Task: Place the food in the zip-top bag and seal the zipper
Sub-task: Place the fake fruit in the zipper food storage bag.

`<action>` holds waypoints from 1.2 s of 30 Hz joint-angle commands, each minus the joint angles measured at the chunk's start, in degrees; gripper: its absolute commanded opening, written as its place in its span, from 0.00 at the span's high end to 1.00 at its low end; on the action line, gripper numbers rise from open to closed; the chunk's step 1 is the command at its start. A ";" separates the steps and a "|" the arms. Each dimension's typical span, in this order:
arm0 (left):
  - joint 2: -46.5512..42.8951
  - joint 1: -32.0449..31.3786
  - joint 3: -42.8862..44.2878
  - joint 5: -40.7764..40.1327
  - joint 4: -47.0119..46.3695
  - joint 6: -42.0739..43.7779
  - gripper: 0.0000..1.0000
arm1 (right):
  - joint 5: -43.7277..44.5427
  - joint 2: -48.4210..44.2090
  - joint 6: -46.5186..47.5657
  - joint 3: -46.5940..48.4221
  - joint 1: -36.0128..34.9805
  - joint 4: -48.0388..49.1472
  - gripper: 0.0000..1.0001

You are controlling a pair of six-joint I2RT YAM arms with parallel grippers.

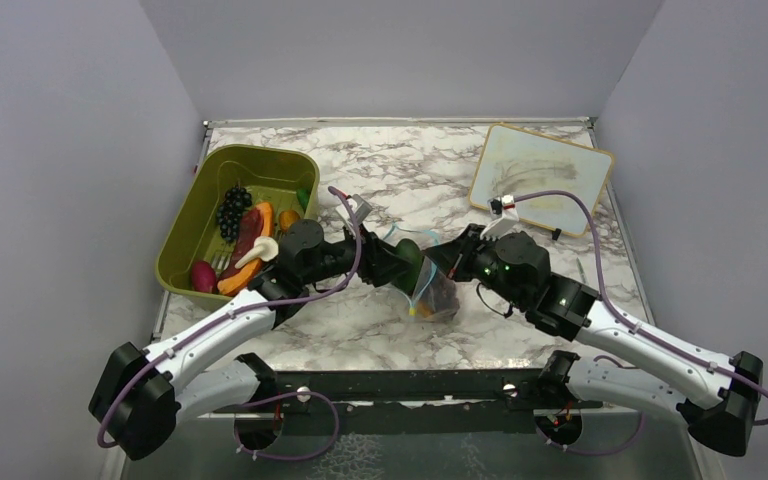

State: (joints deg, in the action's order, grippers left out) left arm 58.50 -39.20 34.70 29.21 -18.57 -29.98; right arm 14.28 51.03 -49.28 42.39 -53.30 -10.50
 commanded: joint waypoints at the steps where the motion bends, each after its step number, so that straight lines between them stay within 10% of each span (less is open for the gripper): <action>1: 1.20 -1.36 -0.68 -5.74 -2.89 1.56 0.58 | -0.28 -2.03 -0.18 1.12 -0.27 2.76 0.99; 14: 0.71 -2.81 -0.35 -9.21 -2.88 0.48 0.25 | 0.21 -2.16 -0.05 0.76 -0.27 2.99 0.99; 26: -3.08 -2.81 4.08 -11.47 2.98 3.44 0.25 | 0.23 -3.01 0.68 -0.14 -0.25 1.88 0.99; 36: -5.49 -2.81 13.85 -30.34 20.27 14.52 0.25 | -0.11 -4.83 2.94 -2.12 -0.27 1.56 0.99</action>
State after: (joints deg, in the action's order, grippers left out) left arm 55.51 -41.76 46.19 8.54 -4.45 -21.78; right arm 14.31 47.59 -48.14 41.04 -53.30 -10.68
